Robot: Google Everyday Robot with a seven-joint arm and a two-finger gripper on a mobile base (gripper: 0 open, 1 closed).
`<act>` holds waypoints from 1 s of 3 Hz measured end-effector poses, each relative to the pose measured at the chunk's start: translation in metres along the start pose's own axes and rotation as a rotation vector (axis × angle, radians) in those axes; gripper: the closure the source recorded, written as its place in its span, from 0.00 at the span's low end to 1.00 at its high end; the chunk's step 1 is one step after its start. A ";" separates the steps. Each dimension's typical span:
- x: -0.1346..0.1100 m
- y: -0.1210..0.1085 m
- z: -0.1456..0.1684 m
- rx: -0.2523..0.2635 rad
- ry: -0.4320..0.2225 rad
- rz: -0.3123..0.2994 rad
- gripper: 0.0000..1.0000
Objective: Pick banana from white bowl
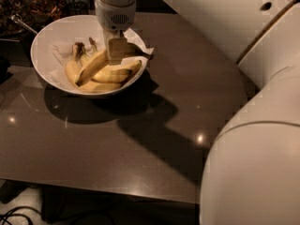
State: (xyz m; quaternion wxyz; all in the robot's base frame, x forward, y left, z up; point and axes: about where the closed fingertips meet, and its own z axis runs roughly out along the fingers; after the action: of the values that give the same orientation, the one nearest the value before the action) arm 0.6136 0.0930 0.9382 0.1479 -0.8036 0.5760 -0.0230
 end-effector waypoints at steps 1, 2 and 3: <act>0.000 0.007 -0.017 0.022 -0.031 -0.011 1.00; -0.002 0.024 -0.039 0.057 -0.079 -0.038 1.00; -0.003 0.069 -0.062 0.087 -0.156 -0.047 1.00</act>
Offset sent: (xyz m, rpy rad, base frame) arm -0.0618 -0.0263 0.0500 0.1398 -0.0603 0.0907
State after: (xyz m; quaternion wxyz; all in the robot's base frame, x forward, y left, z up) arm 0.5358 0.0627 0.9798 0.2265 -0.8090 0.5423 0.0114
